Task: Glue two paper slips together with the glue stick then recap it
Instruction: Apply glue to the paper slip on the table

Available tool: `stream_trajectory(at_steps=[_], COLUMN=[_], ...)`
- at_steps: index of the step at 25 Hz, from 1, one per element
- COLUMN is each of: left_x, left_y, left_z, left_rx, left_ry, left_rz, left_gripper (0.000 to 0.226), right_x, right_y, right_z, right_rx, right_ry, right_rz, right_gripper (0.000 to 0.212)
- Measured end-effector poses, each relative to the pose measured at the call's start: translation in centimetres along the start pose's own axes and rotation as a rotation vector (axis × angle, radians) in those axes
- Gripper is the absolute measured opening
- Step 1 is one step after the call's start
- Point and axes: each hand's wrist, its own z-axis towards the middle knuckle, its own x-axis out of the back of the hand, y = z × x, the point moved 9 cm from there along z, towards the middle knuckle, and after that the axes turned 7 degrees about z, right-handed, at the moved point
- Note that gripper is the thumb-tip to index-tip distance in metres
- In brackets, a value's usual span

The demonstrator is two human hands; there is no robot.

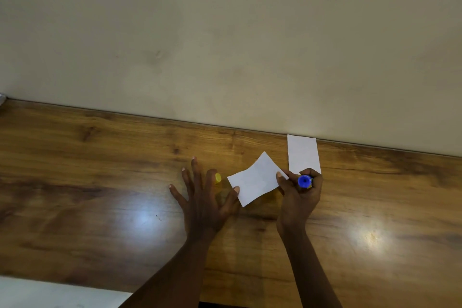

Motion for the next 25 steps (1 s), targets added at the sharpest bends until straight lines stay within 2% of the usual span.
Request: stream_trajectory(at_steps=[7, 11, 12, 14, 16, 18, 25], left_x=[0.1, 0.2, 0.2, 0.1, -0.1, -0.2, -0.4], left_y=[-0.1, -0.1, -0.1, -0.1, -0.2, -0.2, -0.1], left_z=[0.0, 0.0, 0.0, 0.0, 0.1, 0.1, 0.3], left_rx=[0.011, 0.013, 0.012, 0.010, 0.017, 0.022, 0.001], left_ry=[0.005, 0.001, 0.000, -0.008, -0.011, -0.007, 0.013], left_rz=[-0.045, -0.046, -0.040, -0.042, -0.035, -0.015, 0.042], left_gripper=[0.077, 0.084, 0.090, 0.093, 0.085, 0.082, 0.084], right_x=[0.1, 0.3, 0.1, -1.1, -3.2, -4.4, -3.9], right_y=[-0.7, -0.6, -0.7, -1.1, -1.1, -0.6, 1.4], right_z=[1.3, 2.5, 2.9, 3.5, 3.2, 2.7, 1.7], right_rx=[0.019, 0.046, 0.062, 0.112, 0.156, 0.187, 0.201], right_ry=[0.009, 0.012, -0.026, -0.206, -0.429, -0.533, -0.419], right_rz=[-0.043, -0.160, -0.208, -0.326, -0.480, -0.607, -0.658], right_gripper=[0.043, 0.039, 0.038, 0.035, 0.032, 0.031, 0.032])
